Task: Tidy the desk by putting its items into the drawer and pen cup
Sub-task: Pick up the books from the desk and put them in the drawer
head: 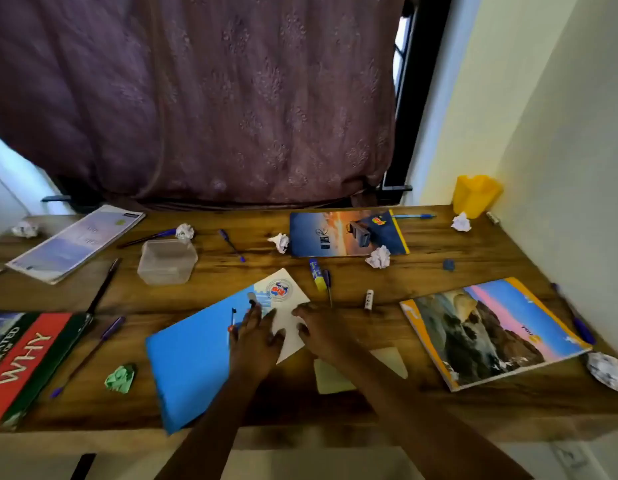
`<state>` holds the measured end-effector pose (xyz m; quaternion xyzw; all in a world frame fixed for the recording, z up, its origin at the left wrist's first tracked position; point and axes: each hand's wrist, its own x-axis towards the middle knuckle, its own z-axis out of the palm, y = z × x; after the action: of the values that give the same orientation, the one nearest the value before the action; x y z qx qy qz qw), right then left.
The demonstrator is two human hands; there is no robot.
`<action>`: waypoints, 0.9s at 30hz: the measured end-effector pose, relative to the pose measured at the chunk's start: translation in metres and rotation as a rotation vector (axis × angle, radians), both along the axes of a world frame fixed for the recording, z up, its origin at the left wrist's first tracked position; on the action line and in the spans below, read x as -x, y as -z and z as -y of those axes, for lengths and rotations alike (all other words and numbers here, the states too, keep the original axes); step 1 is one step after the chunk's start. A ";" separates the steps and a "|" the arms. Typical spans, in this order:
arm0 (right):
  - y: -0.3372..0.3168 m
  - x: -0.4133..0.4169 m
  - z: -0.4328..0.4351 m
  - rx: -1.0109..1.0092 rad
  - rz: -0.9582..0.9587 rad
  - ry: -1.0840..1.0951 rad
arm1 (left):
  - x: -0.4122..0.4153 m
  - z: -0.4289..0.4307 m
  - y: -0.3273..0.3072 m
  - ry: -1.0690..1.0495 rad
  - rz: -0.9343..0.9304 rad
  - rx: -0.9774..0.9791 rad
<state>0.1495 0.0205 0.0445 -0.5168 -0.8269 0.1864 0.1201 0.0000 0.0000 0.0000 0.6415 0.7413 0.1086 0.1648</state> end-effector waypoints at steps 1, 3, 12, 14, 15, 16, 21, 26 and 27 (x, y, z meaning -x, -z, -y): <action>0.005 0.008 -0.009 -0.005 0.041 -0.031 | 0.008 0.003 -0.003 -0.072 -0.004 0.001; 0.010 0.021 -0.027 -0.016 0.127 -0.099 | 0.026 0.012 -0.003 -0.249 -0.038 0.015; 0.020 0.075 -0.093 0.119 0.375 -0.397 | 0.080 0.031 0.011 -0.221 -0.157 0.072; 0.025 0.077 -0.091 0.064 0.343 -0.358 | 0.098 0.025 0.013 -0.143 -0.178 0.067; 0.027 0.078 -0.087 0.032 0.341 -0.333 | 0.108 0.021 0.014 -0.098 -0.189 0.058; 0.029 0.081 -0.083 0.016 0.353 -0.301 | 0.118 0.018 0.015 -0.052 -0.196 0.043; 0.032 0.101 -0.064 -0.044 0.380 -0.157 | 0.153 0.003 0.001 0.120 -0.244 -0.005; 0.041 0.101 -0.066 -0.191 0.142 -0.434 | 0.106 0.043 -0.007 -0.237 -0.123 0.016; 0.045 0.101 -0.061 -0.124 0.199 -0.454 | 0.094 0.052 -0.001 -0.276 -0.098 0.068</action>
<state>0.0488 0.0813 -0.0004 -0.3254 -0.9393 0.1060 0.0246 -0.0938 -0.0520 0.0011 0.5320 0.8329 0.0736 0.1336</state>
